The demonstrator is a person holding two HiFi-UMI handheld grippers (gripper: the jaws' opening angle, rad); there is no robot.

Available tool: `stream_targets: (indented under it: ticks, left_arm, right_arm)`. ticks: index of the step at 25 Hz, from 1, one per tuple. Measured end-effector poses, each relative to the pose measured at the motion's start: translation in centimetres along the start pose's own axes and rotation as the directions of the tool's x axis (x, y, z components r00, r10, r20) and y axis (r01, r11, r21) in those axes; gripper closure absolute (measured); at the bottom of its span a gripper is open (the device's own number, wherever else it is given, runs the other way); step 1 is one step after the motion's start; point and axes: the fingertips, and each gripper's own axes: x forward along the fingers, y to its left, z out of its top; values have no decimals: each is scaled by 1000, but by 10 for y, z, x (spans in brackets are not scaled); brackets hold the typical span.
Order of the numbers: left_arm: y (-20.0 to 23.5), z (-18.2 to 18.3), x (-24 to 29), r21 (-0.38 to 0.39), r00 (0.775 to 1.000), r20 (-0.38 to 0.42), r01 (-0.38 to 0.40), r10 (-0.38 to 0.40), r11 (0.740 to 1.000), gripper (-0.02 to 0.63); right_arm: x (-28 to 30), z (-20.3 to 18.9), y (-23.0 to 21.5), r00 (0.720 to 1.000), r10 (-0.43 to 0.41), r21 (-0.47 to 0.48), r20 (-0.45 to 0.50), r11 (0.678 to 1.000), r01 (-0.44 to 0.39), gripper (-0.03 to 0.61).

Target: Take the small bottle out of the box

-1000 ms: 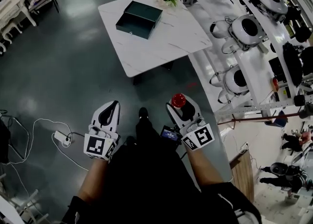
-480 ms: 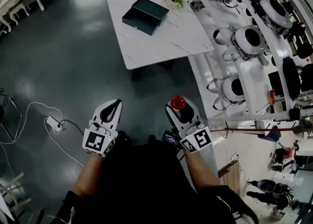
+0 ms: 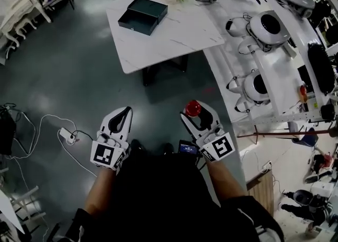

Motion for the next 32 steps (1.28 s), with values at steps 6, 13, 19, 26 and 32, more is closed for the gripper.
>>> stream_targets:
  ticks: [6, 13, 19, 26, 32]
  left_arm:
    - [-20, -8, -6, -35, 996, -50, -79, 77, 996, 598]
    - [-30, -10, -12, -4, 994, -69, -83, 83, 997, 598]
    - [-20, 1, -19, -4, 998, -40, -47, 47, 999, 598]
    - [-1, 4, -33, -23, 998, -9, -58, 58, 998, 598]
    - [-3, -6, -39, -56, 998, -22, -63, 62, 996, 598]
  right_arm:
    - [-24, -9, -3, 997, 65, 67, 31, 996, -67, 341]
    - [-23, -22, 3, 995, 95, 79, 23, 992, -97, 341]
    - [-12, -11, 11, 998, 49, 119, 43, 992, -53, 341]
    - [4, -13, 19, 999, 50, 117, 16, 992, -52, 341]
    - [5, -11, 24, 998, 61, 113, 5, 992, -61, 341]
